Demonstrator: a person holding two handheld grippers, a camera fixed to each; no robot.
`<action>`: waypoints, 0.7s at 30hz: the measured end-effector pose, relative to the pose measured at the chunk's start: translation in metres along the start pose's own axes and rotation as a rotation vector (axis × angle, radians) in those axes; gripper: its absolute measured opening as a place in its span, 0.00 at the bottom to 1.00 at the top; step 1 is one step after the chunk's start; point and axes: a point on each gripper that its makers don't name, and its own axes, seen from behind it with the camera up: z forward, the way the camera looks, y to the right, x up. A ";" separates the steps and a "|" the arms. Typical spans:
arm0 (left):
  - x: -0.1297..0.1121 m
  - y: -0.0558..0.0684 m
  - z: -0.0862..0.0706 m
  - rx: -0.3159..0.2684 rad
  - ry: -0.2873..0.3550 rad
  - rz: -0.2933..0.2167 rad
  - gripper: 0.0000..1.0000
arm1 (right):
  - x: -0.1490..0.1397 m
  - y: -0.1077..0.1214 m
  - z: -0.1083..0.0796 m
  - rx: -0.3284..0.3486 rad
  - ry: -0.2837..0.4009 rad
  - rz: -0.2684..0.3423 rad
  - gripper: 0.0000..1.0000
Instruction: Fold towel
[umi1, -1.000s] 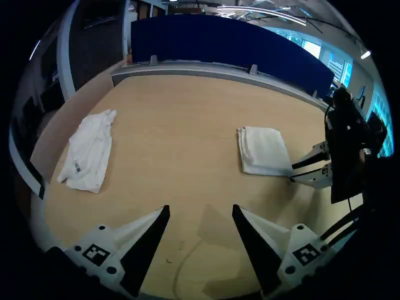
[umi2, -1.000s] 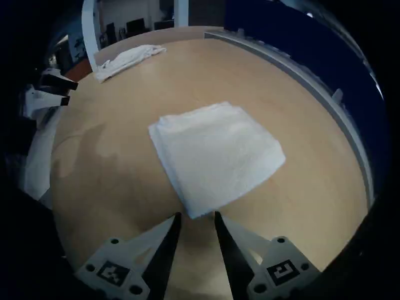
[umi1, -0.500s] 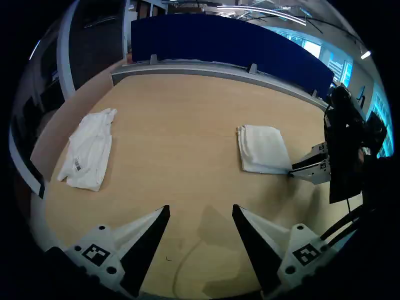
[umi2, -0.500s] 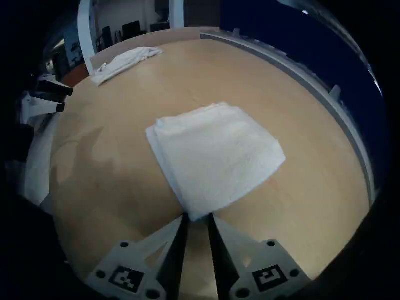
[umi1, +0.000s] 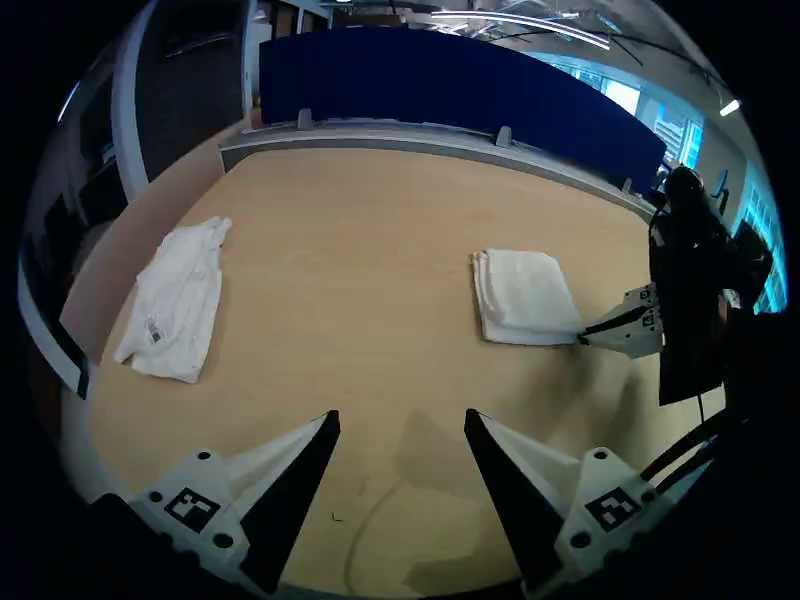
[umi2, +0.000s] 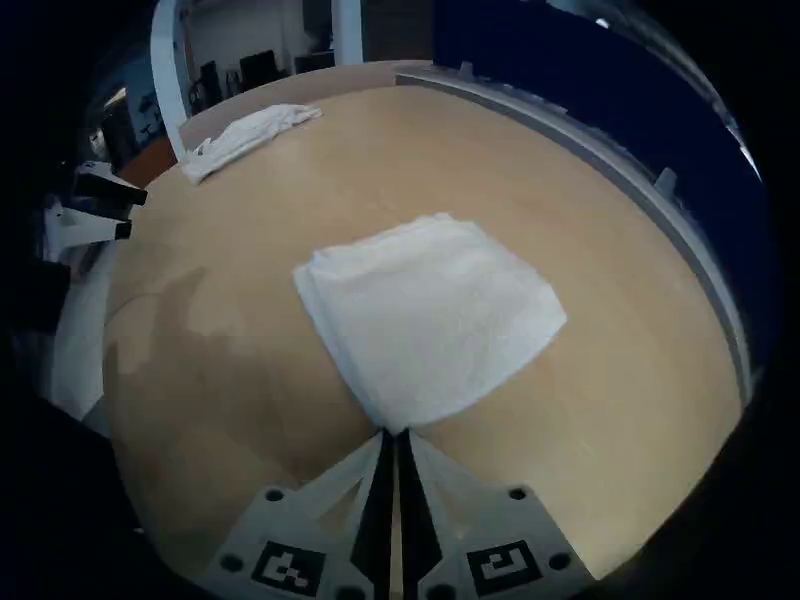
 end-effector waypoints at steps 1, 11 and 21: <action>0.001 0.001 0.000 -0.001 0.002 0.002 0.93 | 0.003 0.001 -0.002 -0.002 0.005 -0.001 0.02; 0.023 0.009 0.000 -0.019 0.035 0.020 0.93 | 0.053 0.016 -0.034 -0.035 0.087 -0.010 0.02; 0.059 0.019 -0.008 -0.036 0.094 0.052 0.93 | 0.117 0.033 -0.092 -0.088 0.195 -0.057 0.02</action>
